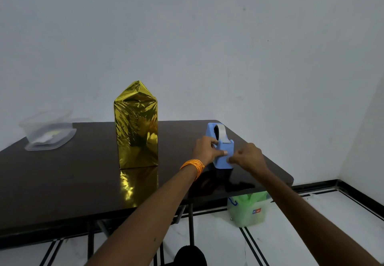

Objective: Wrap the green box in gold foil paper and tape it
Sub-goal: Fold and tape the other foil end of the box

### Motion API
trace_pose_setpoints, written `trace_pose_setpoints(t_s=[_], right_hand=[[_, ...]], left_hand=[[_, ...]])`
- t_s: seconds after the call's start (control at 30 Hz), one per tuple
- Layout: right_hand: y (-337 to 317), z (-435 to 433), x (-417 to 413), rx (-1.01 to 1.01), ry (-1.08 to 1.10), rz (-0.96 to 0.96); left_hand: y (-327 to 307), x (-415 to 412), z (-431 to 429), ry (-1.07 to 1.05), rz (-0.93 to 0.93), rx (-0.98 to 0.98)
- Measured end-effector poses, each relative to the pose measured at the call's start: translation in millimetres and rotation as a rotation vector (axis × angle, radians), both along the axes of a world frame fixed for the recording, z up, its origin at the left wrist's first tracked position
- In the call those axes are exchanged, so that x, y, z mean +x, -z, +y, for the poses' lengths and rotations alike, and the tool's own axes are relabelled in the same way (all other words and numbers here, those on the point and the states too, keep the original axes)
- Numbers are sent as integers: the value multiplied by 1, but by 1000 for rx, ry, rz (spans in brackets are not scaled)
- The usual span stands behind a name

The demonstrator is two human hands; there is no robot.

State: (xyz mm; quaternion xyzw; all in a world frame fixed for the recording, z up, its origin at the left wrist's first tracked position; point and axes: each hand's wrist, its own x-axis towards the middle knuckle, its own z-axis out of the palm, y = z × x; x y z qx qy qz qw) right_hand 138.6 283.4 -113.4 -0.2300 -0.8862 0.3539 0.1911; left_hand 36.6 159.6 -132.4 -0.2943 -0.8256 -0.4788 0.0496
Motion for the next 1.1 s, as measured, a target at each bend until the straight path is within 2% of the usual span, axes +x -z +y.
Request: trace_pose_setpoints(t_s=[0.1, 0.27, 0.47, 0.63, 0.73, 0.87, 1.0, 1.1], right_hand=[[2, 5, 9, -44, -20, 123], [-29, -10, 11, -40, -81, 305], [-71, -60, -15, -8, -202, 402], [-92, -102, -49, -77, -330, 500], [-103, -120, -66, -143, -453, 515], [-117, -140, -85, -242, -617, 544], [-123, -163, -103, -283, -717, 565], [-121, -174, -118, -286, -754, 576]], left_hand=[[-2, 1, -1, 17, -3, -26], [-22, 2, -22, 31, 68, -107], [-84, -3, -77, -189, 327, 53], [-137, 0, -133, -352, 529, 229], [-158, -2, -169, -441, 571, 386], [-162, -24, -214, -479, 434, 453], [-142, -41, -239, -372, 190, 389], [-128, -48, -249, -262, 118, 383]])
